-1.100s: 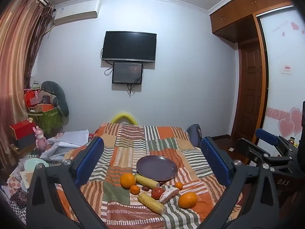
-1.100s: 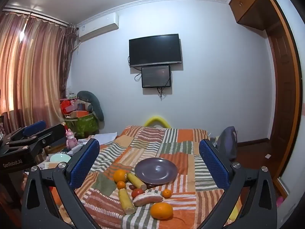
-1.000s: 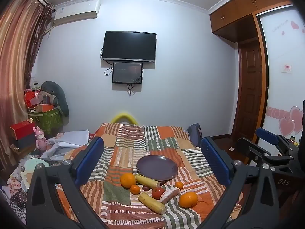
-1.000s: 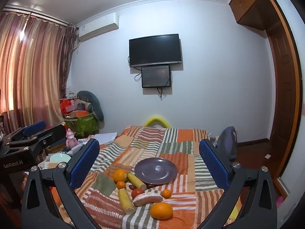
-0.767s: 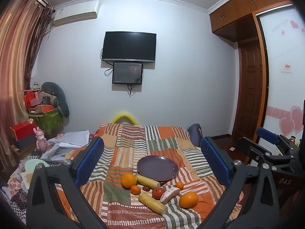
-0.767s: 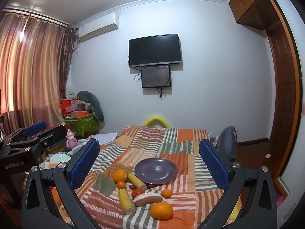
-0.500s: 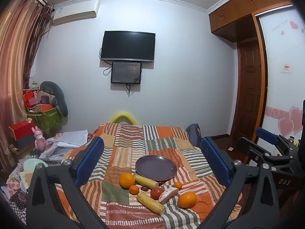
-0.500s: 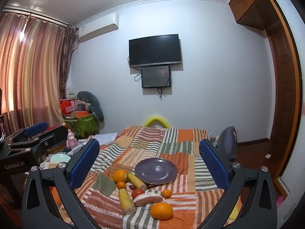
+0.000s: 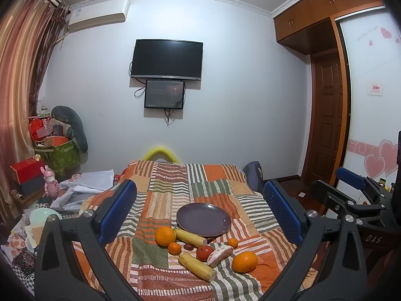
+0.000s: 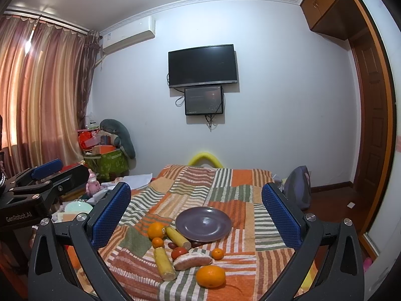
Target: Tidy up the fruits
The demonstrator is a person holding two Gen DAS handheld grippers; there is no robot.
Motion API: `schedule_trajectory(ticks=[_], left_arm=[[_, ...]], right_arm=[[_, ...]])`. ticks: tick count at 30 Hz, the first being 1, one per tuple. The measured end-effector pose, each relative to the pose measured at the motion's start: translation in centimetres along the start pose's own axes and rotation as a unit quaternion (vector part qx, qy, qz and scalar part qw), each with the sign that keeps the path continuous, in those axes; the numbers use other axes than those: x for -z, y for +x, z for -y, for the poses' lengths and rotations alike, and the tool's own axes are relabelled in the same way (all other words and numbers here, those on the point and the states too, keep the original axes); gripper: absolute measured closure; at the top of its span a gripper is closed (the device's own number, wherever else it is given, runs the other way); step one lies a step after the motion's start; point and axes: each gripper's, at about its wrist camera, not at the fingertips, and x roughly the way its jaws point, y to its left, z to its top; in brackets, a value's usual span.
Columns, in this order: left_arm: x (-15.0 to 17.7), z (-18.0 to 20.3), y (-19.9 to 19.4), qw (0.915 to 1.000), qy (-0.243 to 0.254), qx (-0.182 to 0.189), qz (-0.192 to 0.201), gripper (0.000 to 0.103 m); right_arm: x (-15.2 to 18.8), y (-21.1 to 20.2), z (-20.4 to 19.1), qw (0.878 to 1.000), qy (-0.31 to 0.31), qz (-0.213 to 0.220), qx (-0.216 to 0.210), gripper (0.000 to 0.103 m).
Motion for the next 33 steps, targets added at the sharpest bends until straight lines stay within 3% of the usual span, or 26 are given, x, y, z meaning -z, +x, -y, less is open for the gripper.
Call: schedule_trajectory(ticks=[33], left_arm=[[0.15, -0.12, 0.12, 1.0000, 0.000, 0.002, -0.001, 0.000]], right_arm=[[-0.25, -0.43, 0.03, 1.000, 0.001, 0.003, 0.000, 0.000]])
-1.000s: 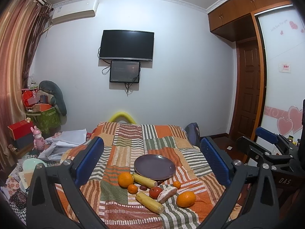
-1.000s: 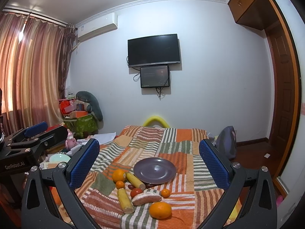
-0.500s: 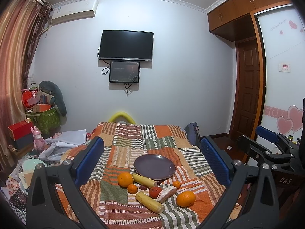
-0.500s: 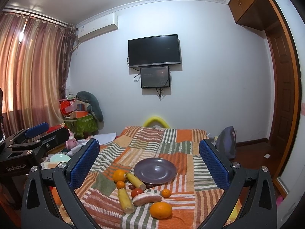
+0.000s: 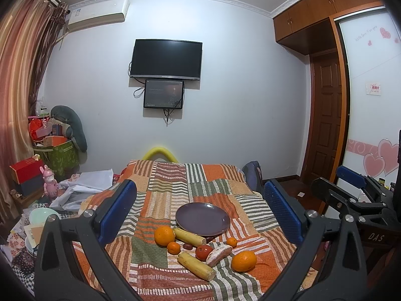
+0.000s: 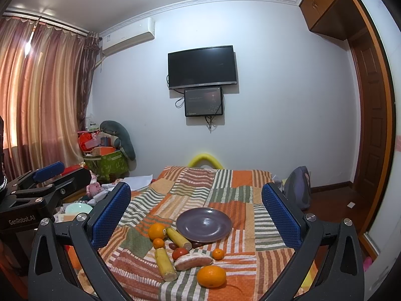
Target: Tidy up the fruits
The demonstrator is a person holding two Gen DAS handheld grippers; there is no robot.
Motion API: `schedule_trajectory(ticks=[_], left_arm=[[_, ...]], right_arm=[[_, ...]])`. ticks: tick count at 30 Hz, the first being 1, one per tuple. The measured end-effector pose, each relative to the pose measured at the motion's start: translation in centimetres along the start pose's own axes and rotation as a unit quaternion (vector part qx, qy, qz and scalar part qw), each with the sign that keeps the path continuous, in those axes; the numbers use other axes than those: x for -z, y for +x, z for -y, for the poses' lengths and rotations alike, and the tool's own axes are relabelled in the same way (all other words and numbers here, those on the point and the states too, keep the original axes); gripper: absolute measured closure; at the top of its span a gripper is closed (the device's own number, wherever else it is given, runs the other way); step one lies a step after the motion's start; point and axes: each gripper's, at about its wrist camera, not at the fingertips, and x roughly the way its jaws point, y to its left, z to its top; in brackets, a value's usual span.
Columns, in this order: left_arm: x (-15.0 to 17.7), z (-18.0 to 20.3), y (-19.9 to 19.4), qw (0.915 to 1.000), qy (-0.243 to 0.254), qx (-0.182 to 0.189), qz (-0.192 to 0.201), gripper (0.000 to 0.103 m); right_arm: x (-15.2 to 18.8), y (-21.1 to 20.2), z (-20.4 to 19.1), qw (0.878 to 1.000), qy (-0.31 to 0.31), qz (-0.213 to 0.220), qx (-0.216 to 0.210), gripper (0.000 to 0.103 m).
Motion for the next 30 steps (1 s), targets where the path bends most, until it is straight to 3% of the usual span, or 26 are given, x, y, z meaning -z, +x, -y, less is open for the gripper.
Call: schedule_trajectory(ticks=[17, 22, 27, 30], left_arm=[[0.3, 0.0, 0.2, 1.0000, -0.002, 0.004, -0.003, 0.000], [0.4, -0.4, 0.8, 0.9998, -0.009, 0.005, -0.015, 0.000], [1.0, -0.6, 2.1, 0.9993, -0.009, 0.003, -0.035, 0.015], [1.6, -0.9, 3.6, 0.9984, -0.009, 0.000, -0.056, 0.017]], right_arm=[[0.1, 0.2, 0.0, 1.000, -0.001, -0.005, -0.001, 0.000], [0.6, 1.1, 0.3, 1.000, 0.003, -0.023, -0.002, 0.000], [1.7, 2.7, 1.1, 0.998, 0.012, -0.054, -0.003, 0.000], [3.1, 4.1, 1.6, 0.997, 0.011, -0.080, -0.004, 0.001]])
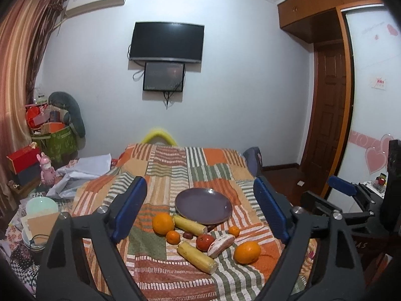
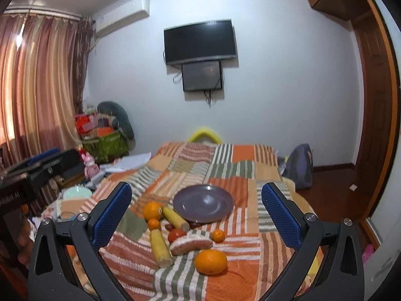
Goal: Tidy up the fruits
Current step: 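Move the left tool to the yellow corn cob while the right tool approaches the large orange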
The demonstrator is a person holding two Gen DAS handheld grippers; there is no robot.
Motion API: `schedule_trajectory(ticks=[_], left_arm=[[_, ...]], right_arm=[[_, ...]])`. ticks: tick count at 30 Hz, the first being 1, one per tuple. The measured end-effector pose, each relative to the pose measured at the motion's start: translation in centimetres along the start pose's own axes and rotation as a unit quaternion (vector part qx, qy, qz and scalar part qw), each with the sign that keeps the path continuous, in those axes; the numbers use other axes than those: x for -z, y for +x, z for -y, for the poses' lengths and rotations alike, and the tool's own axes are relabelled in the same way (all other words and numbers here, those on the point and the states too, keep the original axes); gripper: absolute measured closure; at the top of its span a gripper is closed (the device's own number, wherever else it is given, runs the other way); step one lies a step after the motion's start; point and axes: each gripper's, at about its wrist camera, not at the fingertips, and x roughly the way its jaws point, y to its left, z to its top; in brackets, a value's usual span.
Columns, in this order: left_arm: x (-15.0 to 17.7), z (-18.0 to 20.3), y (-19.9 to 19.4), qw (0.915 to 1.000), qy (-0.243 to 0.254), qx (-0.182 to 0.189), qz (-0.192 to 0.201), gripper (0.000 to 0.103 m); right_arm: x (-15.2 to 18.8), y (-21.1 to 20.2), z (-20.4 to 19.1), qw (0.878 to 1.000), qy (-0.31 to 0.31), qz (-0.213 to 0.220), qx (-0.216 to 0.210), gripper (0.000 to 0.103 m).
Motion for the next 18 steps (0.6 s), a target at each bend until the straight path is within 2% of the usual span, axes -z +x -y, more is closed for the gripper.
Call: schedule_trajectory(ticks=[3, 9, 11, 15, 18], left_arm=[[0.5, -0.4, 1.5, 0.9997, 0.000, -0.004, -0.022, 0.023], [2.5, -1.5, 5.8, 0.9965, 0.008, -0.017, -0.082, 0.033], [3.4, -1.8, 7.4, 0.9941, 0.006, -0.019, -0.107, 0.036], [5.2, -2.6, 10.8, 0.9869, -0.002, -0.011, -0.161, 0.048], [6.9, -3.0, 13.0, 0.9799, -0.010, -0.007, -0.199, 0.053]], right_arm=[[0.9, 1.5, 0.5, 1.000, 0.002, -0.025, -0.006, 0.001], [3.2, 5.0, 2.1, 0.996, 0.001, -0.089, 0.010, 0.002], [4.0, 5.9, 2.4, 0.994, 0.000, -0.112, 0.007, 0.006], [5.4, 7.6, 2.7, 0.988, -0.004, -0.151, -0.005, 0.013], [6.3, 8.8, 2.9, 0.985, -0.006, -0.174, -0.006, 0.013]])
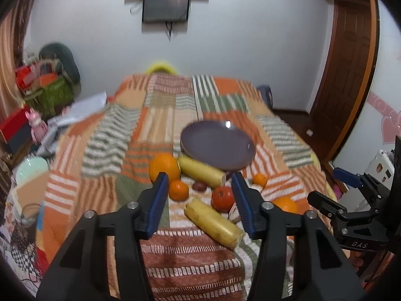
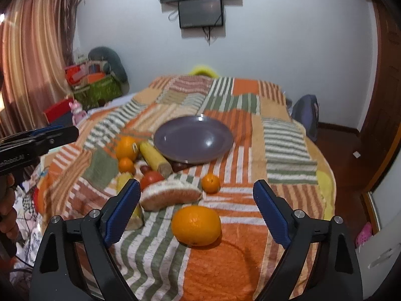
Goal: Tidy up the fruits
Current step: 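Move the left tool to the yellow corn cob while the right tool approaches the large orange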
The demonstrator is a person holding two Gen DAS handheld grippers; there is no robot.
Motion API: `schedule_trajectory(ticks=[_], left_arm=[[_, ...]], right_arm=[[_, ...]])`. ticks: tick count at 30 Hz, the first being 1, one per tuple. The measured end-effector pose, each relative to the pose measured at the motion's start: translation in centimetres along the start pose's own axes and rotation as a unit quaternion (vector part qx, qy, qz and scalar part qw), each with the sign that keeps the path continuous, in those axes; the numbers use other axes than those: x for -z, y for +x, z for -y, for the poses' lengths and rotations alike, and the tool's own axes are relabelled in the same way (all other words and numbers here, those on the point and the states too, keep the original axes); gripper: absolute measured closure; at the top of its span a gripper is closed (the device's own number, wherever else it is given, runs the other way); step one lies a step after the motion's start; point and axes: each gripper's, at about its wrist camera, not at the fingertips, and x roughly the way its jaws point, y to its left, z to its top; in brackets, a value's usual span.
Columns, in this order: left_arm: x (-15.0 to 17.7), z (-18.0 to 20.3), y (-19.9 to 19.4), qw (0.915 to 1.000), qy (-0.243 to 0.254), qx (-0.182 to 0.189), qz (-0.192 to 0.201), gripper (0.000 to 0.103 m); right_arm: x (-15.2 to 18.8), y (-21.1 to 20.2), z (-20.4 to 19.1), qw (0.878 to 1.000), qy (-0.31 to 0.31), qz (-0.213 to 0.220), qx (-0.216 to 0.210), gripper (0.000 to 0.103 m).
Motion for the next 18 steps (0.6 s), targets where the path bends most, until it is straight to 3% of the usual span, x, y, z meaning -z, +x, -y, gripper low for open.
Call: schedule_trajectory(ticks=[6, 16, 18], left_arm=[[2.1, 0.0, 4.9, 0.9963, -0.008, 0.016, -0.084, 0.056], [4.1, 1.2, 9.6, 0.9869, -0.011, 0.028, -0.159, 0.056], [4.5, 1.2, 10.2, 0.9856, -0.017, 0.032, -0.165, 0.051]], right_arm=[[1.0, 3.1, 0.6, 0.999, 0.003, -0.048, -0.015, 0.024], [2.8, 6.4, 0.4, 0.995, 0.005, -0.099, -0.027, 0.025], [3.0, 6.9, 0.6, 0.994, 0.008, -0.108, -0.032, 0.025]])
